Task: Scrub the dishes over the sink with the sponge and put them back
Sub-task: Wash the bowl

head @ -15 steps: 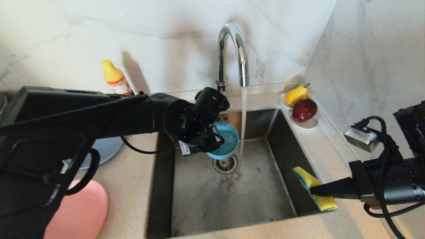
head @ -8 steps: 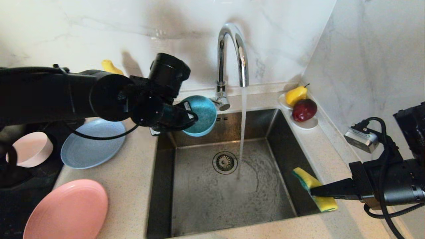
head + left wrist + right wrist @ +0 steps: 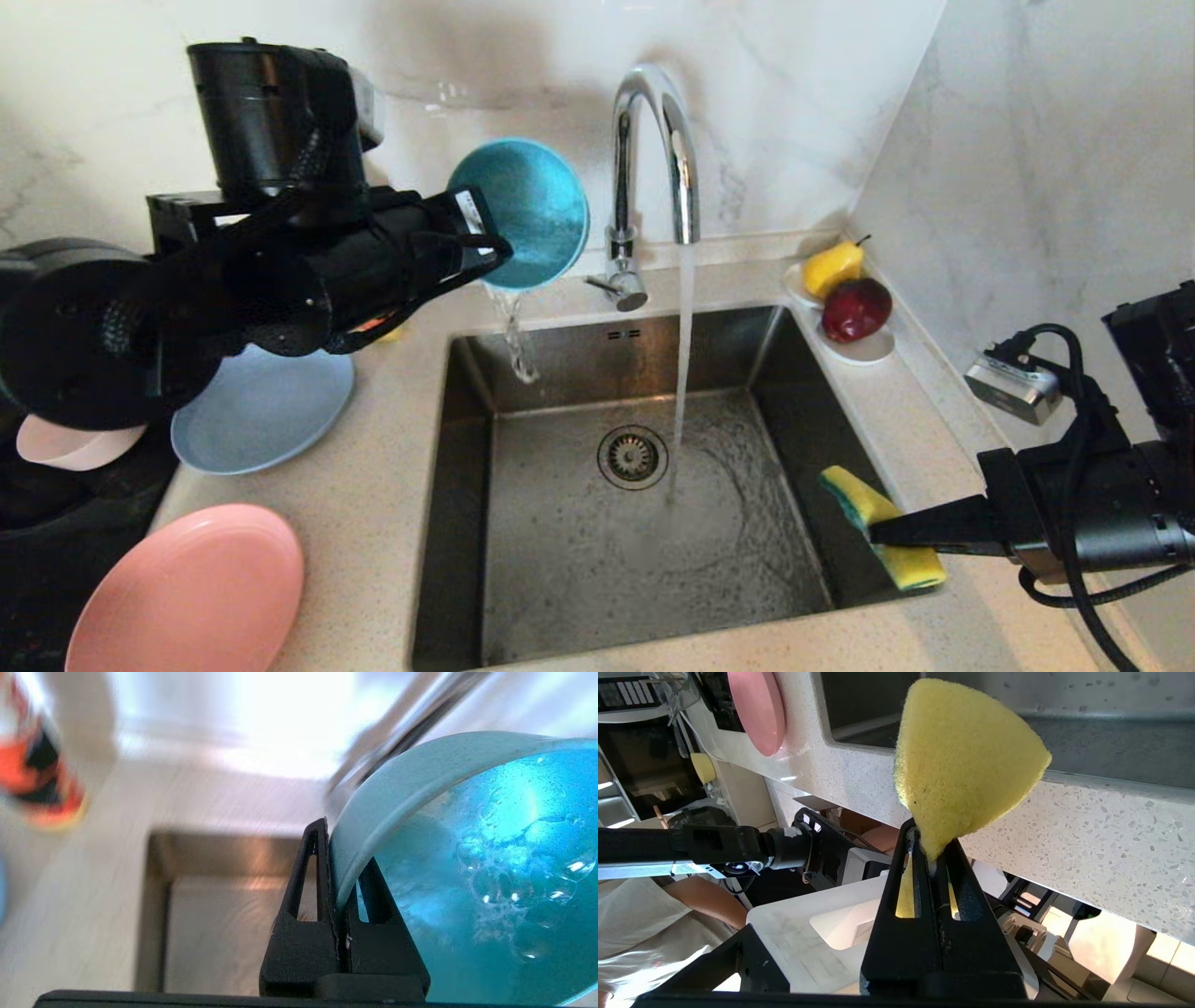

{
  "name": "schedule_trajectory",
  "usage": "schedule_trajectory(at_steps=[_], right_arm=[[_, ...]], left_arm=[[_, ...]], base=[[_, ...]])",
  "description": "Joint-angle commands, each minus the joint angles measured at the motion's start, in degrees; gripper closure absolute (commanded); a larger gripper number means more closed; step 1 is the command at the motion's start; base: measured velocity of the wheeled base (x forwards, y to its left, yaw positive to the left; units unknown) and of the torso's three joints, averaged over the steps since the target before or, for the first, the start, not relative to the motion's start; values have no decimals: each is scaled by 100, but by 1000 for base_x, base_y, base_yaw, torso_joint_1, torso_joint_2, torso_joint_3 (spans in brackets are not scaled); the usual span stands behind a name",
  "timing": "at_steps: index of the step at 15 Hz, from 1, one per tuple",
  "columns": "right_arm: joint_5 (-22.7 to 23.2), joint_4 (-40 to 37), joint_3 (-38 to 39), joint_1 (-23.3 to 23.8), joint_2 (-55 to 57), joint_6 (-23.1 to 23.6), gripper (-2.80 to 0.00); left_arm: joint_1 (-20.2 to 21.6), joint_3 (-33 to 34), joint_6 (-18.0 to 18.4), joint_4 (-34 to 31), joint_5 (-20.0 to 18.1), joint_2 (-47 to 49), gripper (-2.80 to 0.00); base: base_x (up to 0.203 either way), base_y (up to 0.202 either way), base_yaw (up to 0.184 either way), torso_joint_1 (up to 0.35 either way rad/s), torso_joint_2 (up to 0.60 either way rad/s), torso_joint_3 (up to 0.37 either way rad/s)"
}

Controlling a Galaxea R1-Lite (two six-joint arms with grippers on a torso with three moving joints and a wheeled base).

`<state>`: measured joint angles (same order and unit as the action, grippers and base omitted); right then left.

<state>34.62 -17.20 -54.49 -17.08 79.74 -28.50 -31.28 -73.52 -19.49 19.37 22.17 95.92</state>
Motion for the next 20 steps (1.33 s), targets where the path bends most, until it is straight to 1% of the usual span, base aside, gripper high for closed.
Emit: schedule_trajectory(at_steps=[1,3,4,6,8,11,13,15,16,20], right_arm=[[19,-3,-16,-8,-20,-15,0],[19,-12,-9,-15,-22,-15,0],[19,-12,0,-7,-30,-15,0],[19,-12,18,-6,-37,-15,0],[10,-12,88,-6,-64,-6,0],[10,-15,123,-6,-66,-9,0],[10,-12,123,-6,-59,-15,0],[19,-12,114,-7,-27,-6,0],[19,-5,105,-7,6,-6,0],[19,-3,114,-6,51,-6,0]], left_arm=[[-1,431,151,705,-208,-376,0],[-1,898,480,1210,-523,-584,0],[-1,1115,641,1563,-696,-691,0],[-1,1522,845,2288,-1060,-794,0],[10,1801,1051,2663,-1331,-835,0],[81,1978,1081,3127,-1571,-862,0],[246,2243,1091,3662,-1975,-869,0],[415,2446,1080,4254,-2503,-898,0],[509,2524,1085,4391,-2677,-960,0],[651,2606,1092,4487,-2925,-1142,0]], base=[[0,0,0,0,0,0],[0,0,0,0,0,0],[0,0,0,0,0,0],[0,0,0,0,0,0],[0,0,0,0,0,0],[0,0,0,0,0,0],[0,0,0,0,0,0],[0,0,0,0,0,0],[0,0,0,0,0,0],[0,0,0,0,0,0]])
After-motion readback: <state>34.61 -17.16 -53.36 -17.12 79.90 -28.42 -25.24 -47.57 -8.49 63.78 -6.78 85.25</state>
